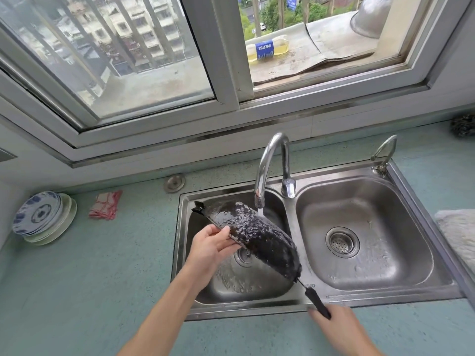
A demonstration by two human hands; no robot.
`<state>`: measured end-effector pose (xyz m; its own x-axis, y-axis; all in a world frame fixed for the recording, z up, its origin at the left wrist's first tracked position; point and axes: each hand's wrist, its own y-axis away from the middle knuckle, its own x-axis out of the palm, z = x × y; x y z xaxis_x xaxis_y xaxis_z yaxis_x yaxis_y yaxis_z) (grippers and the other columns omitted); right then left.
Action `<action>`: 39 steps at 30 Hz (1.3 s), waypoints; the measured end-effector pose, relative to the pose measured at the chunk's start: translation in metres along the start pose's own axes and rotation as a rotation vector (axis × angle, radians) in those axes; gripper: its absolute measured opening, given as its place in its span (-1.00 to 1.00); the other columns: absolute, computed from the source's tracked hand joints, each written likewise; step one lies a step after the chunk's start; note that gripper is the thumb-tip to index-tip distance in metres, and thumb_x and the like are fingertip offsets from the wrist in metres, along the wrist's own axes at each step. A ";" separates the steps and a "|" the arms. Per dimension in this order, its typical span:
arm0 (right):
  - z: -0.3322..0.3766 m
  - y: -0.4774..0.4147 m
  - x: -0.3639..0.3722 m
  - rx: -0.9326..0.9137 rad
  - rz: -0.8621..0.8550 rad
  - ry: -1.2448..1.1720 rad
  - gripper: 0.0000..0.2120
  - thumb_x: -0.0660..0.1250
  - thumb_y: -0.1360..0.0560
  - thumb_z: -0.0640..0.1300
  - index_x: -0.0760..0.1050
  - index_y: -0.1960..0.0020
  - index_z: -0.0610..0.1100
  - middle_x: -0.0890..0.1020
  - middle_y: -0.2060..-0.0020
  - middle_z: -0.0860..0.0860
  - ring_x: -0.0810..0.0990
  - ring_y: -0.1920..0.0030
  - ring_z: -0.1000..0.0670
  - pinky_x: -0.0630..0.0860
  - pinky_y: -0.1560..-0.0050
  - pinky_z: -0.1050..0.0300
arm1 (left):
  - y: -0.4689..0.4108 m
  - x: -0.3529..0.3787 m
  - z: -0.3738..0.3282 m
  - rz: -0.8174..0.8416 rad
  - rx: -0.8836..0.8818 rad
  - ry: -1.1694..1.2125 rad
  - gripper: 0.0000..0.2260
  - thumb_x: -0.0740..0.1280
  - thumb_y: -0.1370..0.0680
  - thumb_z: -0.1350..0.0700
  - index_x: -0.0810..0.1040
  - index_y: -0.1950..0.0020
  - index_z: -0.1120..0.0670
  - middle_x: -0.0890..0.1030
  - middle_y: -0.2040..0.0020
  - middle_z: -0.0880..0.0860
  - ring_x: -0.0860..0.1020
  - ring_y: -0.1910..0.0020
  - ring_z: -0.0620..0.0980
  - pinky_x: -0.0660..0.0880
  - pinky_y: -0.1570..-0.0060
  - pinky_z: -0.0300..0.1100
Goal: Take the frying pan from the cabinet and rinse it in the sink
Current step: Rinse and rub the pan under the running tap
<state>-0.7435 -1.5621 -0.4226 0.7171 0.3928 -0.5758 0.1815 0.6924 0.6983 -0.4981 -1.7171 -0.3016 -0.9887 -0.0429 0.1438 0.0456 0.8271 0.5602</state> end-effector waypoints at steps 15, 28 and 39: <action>0.039 -0.037 -0.066 -0.218 -0.295 0.301 -0.72 0.23 -0.46 0.12 0.46 0.29 -0.06 0.62 0.34 -0.04 0.64 0.19 -0.21 0.55 0.25 0.00 | 0.029 -0.056 0.024 -0.049 -0.040 0.453 -0.92 0.22 -0.61 0.29 0.48 0.03 0.18 0.67 0.13 0.16 0.70 0.17 0.04 0.66 0.14 -0.07; 0.092 -0.058 -0.101 -0.300 -0.198 0.431 -0.77 0.22 -0.40 0.05 0.42 0.34 -0.06 0.59 0.34 -0.02 0.62 0.24 -0.20 0.52 0.27 0.03 | 0.017 -0.059 -0.005 -0.097 0.034 0.550 -0.91 0.25 -0.59 0.30 0.49 -0.06 0.18 0.63 0.07 0.16 0.70 0.17 0.02 0.66 0.13 -0.09; 0.117 -0.066 -0.109 -0.303 -0.092 0.428 -0.73 0.22 -0.41 0.09 0.35 0.38 -0.03 0.54 0.26 -0.02 0.49 0.23 -0.20 0.48 0.20 0.01 | 0.017 -0.059 -0.020 -0.123 0.081 0.555 -0.88 0.26 -0.56 0.35 0.45 -0.04 0.17 0.64 0.22 0.13 0.69 0.26 -0.01 0.66 0.16 -0.09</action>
<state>-0.7549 -1.7209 -0.3561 0.3568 0.4900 -0.7954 -0.0167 0.8546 0.5190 -0.4365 -1.7124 -0.2841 -0.7619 -0.4108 0.5007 -0.0976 0.8371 0.5383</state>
